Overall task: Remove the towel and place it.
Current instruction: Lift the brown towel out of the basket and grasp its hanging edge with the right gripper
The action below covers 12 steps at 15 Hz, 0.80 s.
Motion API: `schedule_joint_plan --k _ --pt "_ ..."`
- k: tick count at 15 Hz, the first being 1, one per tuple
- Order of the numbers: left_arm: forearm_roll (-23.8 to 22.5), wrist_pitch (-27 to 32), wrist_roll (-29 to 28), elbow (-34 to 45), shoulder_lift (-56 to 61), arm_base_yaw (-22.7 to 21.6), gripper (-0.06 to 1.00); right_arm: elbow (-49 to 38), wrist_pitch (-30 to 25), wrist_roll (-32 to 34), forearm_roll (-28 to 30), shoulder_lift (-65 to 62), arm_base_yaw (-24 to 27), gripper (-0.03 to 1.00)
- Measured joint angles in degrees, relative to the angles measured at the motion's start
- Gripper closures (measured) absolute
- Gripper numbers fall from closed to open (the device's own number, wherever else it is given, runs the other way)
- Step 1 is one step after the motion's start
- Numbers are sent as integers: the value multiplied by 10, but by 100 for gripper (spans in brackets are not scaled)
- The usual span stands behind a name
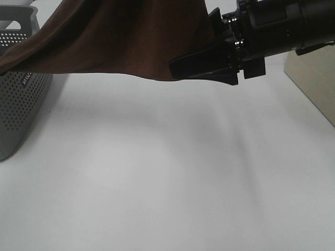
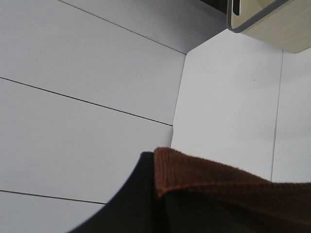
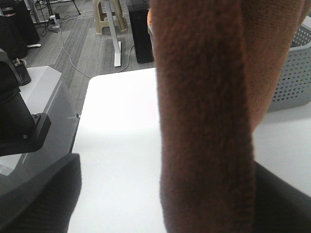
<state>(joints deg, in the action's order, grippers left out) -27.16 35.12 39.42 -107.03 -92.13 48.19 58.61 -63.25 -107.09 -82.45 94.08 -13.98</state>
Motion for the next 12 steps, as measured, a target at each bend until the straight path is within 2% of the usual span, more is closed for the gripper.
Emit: schedule_joint_plan --k 2,12 --pt "0 5 0 0 0 0 94 11 -5 10 0 0 0 21" --pt "0 41 -1 0 0 0 94 15 -7 24 10 0 0 95"
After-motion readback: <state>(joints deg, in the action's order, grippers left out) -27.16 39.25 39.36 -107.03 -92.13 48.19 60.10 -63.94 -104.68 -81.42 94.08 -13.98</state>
